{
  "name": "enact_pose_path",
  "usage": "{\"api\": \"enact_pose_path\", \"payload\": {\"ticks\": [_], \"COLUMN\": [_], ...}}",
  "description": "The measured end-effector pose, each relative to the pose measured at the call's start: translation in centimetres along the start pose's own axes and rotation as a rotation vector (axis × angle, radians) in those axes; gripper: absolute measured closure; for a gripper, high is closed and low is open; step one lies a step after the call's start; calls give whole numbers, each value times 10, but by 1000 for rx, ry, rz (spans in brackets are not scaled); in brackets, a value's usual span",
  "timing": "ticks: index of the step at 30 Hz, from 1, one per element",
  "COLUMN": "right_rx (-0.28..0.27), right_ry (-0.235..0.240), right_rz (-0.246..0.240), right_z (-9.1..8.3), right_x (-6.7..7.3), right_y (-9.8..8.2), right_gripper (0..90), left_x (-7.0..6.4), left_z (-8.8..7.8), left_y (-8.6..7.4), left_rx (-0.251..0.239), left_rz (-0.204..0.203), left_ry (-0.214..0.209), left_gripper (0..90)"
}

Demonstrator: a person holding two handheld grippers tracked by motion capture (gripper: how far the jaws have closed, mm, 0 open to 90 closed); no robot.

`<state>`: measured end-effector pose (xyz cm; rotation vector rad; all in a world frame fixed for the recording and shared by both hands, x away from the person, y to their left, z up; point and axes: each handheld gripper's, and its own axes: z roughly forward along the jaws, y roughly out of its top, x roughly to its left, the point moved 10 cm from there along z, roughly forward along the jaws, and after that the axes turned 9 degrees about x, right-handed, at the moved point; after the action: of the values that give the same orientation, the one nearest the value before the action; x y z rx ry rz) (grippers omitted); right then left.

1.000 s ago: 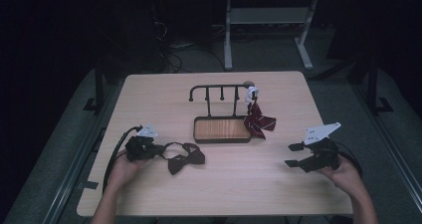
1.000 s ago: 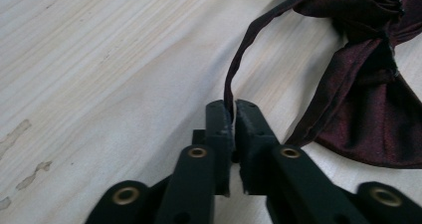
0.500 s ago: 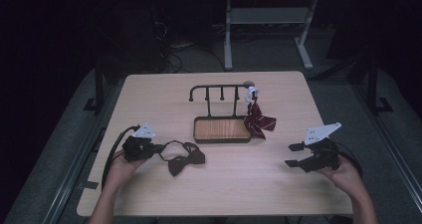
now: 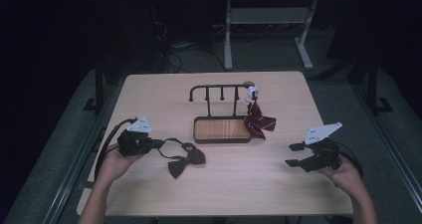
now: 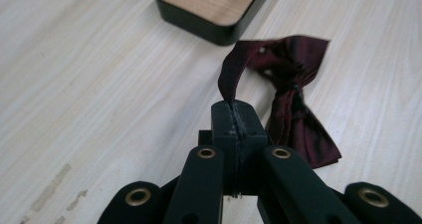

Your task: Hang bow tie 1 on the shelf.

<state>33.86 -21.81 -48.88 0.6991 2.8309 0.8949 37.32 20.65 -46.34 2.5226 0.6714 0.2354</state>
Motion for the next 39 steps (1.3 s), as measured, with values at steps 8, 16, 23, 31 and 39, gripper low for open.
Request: {"api": "enact_pose_path", "payload": {"ticks": [8,16,23,31,39], "right_rx": [10,11,12,15,8], "right_ry": [0,2,10,14,15], "right_rz": [-8,-9,-19,-19,-19], "right_z": [3,3,3,4,3], "right_x": [1,1,3,3,3], "right_y": [1,1,1,1,2], "right_gripper": [399,401,410,413,405], "left_x": [-4,-10,-12,-12,-11], "left_z": [-15,-27,-34,-45,-51], "left_y": [21,38,47,56,69], "left_rx": [-6,-4,7,12,23], "left_rz": [23,62,79,94,125], "left_ry": [-20,-40,-42,-41,-63], "left_gripper": [894,893,896,896,895]}}
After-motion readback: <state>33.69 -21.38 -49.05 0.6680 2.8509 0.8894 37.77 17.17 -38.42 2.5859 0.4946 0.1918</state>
